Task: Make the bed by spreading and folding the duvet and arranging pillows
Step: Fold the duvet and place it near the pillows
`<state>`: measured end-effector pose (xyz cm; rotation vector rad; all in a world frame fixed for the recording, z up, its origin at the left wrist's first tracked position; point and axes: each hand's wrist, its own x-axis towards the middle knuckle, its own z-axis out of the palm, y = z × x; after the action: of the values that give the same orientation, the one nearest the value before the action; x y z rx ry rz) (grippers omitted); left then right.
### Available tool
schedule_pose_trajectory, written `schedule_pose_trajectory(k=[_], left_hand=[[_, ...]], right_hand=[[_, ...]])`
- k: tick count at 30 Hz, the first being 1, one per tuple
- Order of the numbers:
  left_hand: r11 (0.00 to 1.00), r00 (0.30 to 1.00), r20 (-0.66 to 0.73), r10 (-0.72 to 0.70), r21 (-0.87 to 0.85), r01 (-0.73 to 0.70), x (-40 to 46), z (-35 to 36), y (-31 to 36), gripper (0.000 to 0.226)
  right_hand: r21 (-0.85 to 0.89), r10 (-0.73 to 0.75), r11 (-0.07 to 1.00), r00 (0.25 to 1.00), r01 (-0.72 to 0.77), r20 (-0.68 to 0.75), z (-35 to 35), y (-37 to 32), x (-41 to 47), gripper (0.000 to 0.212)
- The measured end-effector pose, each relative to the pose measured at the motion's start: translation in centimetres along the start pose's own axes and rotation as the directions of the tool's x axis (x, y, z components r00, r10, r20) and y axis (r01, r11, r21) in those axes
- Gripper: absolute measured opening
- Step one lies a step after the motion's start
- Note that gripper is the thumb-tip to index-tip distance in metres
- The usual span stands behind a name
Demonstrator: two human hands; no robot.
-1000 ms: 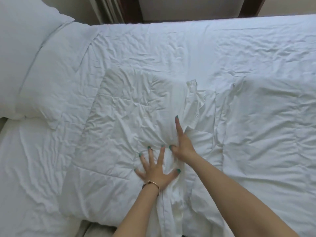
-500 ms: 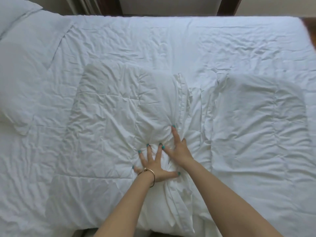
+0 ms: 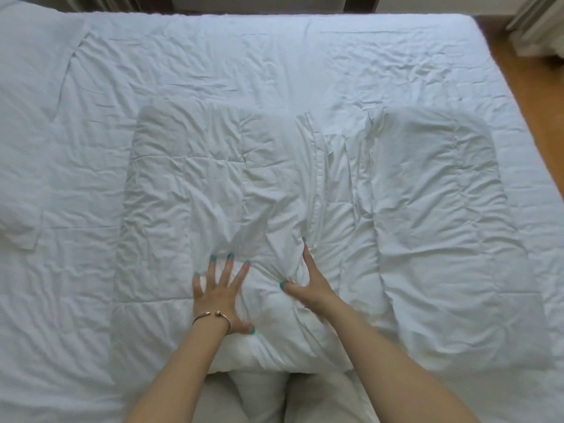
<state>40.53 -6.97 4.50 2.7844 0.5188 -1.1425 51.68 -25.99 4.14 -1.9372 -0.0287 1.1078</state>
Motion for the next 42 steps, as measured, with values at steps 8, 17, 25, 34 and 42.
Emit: schedule_pose_trajectory(k=[8,17,25,34,42], left_hand=[[0.998,0.976,0.212,-0.051,-0.02,0.056,-0.8,-1.2,-3.9,0.127],[0.869,0.891,-0.23,0.393,-0.224,-0.441,1.2,-6.3,3.9,0.062],[0.664,0.796,-0.299,0.527,-0.439,-0.605,4.9,-7.8,18.1,0.065],[0.624,0.955,-0.293,0.042,-0.739,-0.254,14.3,-8.9,32.5,0.105],[0.615,0.925,-0.377,0.044,-0.72,-0.322,16.4,-10.0,33.9,0.106]], right_hand=[[-0.268,0.268,0.914,0.949,-0.305,-0.167,2.2,-3.5,-1.2,0.108],[-0.29,0.22,0.834,0.765,-0.469,-0.606,0.6,-1.0,-5.3,0.07],[-0.315,0.298,0.595,0.567,-0.739,-0.767,-5.8,7.5,-5.1,0.121],[-0.572,-0.229,0.673,0.603,-0.469,-0.764,-11.4,15.8,-2.1,0.121],[-0.568,-0.247,0.783,0.713,-0.252,-0.656,-15.8,15.4,-1.3,0.126]])
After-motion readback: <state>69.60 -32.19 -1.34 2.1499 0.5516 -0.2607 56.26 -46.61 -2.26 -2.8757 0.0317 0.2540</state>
